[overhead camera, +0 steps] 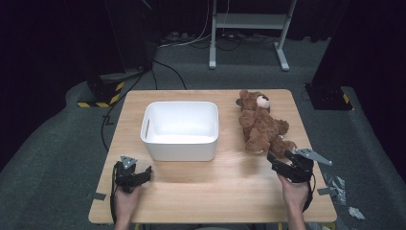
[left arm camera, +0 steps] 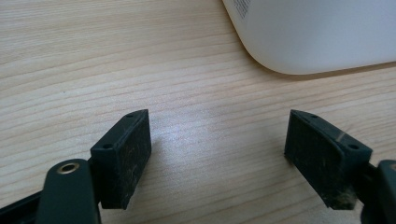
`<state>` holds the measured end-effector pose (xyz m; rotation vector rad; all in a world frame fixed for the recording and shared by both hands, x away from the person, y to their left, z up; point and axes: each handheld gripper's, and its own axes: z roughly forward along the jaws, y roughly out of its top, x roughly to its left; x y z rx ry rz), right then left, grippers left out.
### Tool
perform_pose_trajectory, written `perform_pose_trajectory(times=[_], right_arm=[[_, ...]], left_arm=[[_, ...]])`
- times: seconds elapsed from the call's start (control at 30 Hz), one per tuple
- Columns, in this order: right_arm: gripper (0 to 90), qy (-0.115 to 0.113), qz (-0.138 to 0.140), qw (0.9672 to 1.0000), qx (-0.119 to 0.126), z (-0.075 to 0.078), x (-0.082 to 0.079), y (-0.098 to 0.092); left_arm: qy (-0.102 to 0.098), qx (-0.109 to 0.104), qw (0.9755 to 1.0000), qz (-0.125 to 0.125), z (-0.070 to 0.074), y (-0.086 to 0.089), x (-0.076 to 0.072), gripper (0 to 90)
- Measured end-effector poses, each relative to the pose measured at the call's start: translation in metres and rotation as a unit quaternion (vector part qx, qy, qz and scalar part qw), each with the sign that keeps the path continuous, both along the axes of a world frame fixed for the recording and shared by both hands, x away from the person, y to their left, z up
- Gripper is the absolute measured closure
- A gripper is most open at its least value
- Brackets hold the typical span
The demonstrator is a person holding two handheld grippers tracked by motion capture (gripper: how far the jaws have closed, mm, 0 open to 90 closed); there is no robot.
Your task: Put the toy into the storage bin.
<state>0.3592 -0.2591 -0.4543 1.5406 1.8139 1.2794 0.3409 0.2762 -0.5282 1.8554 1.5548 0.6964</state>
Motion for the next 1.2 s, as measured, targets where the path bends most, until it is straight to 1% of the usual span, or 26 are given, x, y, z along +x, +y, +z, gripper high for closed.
perform_pose_trajectory(times=[0.07, 0.13, 0.27, 0.3, 0.33, 0.4, 0.43, 0.47, 0.5, 0.57, 0.67, 0.77, 0.87, 0.97, 1.03, 1.1, 1.13, 1.2], right_arm=[[25.3, -0.004, -0.004, 1.0000, -0.003, 0.001, 0.000, 0.000], [25.9, 0.003, -0.001, 1.0000, -0.008, 0.000, 0.000, 0.000], [26.2, 0.002, -0.006, 0.9999, -0.014, 0.000, 0.001, 0.001], [26.6, 0.004, -0.003, 0.9999, -0.015, 0.001, 0.001, 0.001], [26.8, 0.004, -0.002, 0.9997, -0.022, 0.003, 0.001, 0.000], [26.7, 0.004, -0.002, 0.9998, -0.019, 0.004, 0.002, 0.000], [26.9, -0.004, -0.004, 0.9999, -0.013, 0.005, 0.004, -0.002], [26.9, -0.004, -0.004, 0.9999, -0.013, 0.005, 0.004, -0.002], [27.1, 0.004, 0.000, 0.9999, -0.010, 0.004, 0.004, -0.003], [27.1, 0.012, 0.007, 0.9999, -0.008, 0.003, 0.005, -0.004], [27.3, 0.009, 0.006, 0.9999, -0.013, 0.005, 0.004, -0.004], [27.2, 0.010, 0.006, 0.9999, -0.007, 0.008, 0.004, -0.008], [27.2, 0.006, 0.004, 0.9999, -0.008, 0.010, 0.006, -0.009], [27.0, 0.010, 0.007, 0.9999, -0.009, 0.011, 0.008, -0.007], [26.9, 0.004, 0.009, 0.9998, -0.015, 0.013, 0.010, -0.006], [26.9, 0.002, 0.010, 0.9999, -0.013, 0.016, 0.012, -0.005], [26.9, 0.004, 0.009, 0.9999, -0.013, 0.017, 0.013, -0.004], [27.1, 0.008, 0.013, 0.9996, -0.022, 0.018, 0.017, -0.002]], left_arm=[[0.000, 0.000, 1.0000, 0.000, 0.000, 0.000, 0.000, 22.6], [0.000, 0.000, 1.0000, 0.000, 0.000, 0.000, 0.000, 22.6], [0.000, 0.000, 1.0000, 0.000, 0.000, 0.000, 0.000, 22.6], [0.000, 0.000, 1.0000, 0.000, 0.000, 0.000, 0.000, 22.6], [-0.001, 0.000, 1.0000, -0.002, 0.000, 0.000, 0.000, 22.3], [0.000, 0.000, 1.0000, -0.002, 0.000, 0.000, 0.000, 21.9], [0.000, -0.003, 1.0000, 0.000, 0.000, 0.000, 0.000, 21.7], [0.000, -0.003, 1.0000, 0.000, 0.000, 0.000, 0.000, 21.7], [-0.001, 0.000, 1.0000, -0.002, 0.000, 0.000, 0.000, 21.7], [-0.003, -0.004, 1.0000, -0.001, 0.000, -0.001, 0.000, 23.2], [0.000, 0.000, 1.0000, -0.003, 0.000, 0.000, 0.000, 23.4], [-0.002, -0.004, 1.0000, 0.000, 0.000, -0.001, 0.000, 23.3], [-0.003, -0.003, 1.0000, 0.000, 0.000, -0.001, 0.000, 22.9], [-0.003, -0.003, 1.0000, 0.000, 0.000, -0.001, 0.000, 22.9], [-0.004, -0.004, 1.0000, 0.001, 0.000, -0.001, 0.000, 22.9], [-0.003, -0.003, 1.0000, 0.000, 0.000, -0.001, 0.000, 22.9], [-0.003, -0.003, 1.0000, 0.000, 0.000, -0.001, 0.000, 22.9], [-0.003, -0.003, 1.0000, 0.000, 0.000, -0.001, 0.000, 22.9]])
